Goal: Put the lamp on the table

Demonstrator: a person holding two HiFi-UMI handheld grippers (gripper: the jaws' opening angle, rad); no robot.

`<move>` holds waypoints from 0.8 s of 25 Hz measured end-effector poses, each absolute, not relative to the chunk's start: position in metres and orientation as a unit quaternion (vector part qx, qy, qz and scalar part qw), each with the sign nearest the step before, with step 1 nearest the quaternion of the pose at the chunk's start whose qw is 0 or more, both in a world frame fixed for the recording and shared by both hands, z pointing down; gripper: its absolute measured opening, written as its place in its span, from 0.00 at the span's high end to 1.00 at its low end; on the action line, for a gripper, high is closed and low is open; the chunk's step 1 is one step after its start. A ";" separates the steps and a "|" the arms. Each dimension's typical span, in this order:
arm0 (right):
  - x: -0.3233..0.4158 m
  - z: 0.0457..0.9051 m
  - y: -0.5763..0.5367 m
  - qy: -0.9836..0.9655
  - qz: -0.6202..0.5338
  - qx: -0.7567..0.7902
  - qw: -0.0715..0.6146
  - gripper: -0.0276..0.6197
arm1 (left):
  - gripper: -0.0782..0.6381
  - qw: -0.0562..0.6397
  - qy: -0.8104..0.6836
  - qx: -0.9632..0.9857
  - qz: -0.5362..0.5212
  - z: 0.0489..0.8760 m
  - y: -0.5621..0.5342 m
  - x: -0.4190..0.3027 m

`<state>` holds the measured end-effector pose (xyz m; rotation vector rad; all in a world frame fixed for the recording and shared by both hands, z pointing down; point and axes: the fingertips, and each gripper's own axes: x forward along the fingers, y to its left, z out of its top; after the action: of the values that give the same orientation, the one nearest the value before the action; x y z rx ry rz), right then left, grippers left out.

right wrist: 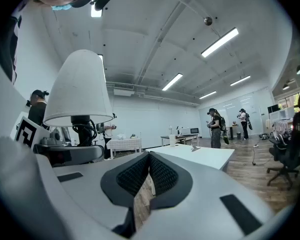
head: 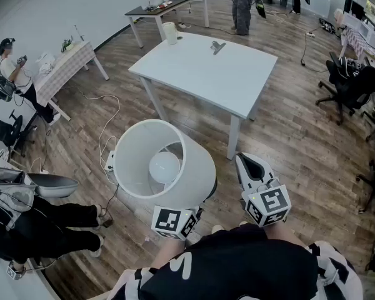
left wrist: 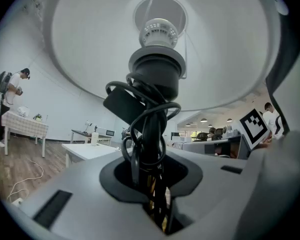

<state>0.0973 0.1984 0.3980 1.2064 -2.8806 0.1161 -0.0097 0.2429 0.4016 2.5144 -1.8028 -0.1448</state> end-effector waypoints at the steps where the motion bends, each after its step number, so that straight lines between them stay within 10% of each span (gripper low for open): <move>1: 0.097 0.398 0.199 -0.922 0.036 0.386 0.009 0.93 | 0.78 0.023 -0.581 0.812 -0.047 0.402 0.243 -0.009; 20: 0.090 0.403 0.200 -0.922 0.040 0.386 0.012 0.93 | 0.78 0.031 -0.577 0.816 -0.035 0.409 0.243 -0.010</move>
<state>0.0897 0.2002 0.4028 1.2019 -2.8738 0.1243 -0.0103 0.2428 0.4095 2.5127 -1.7771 -0.1073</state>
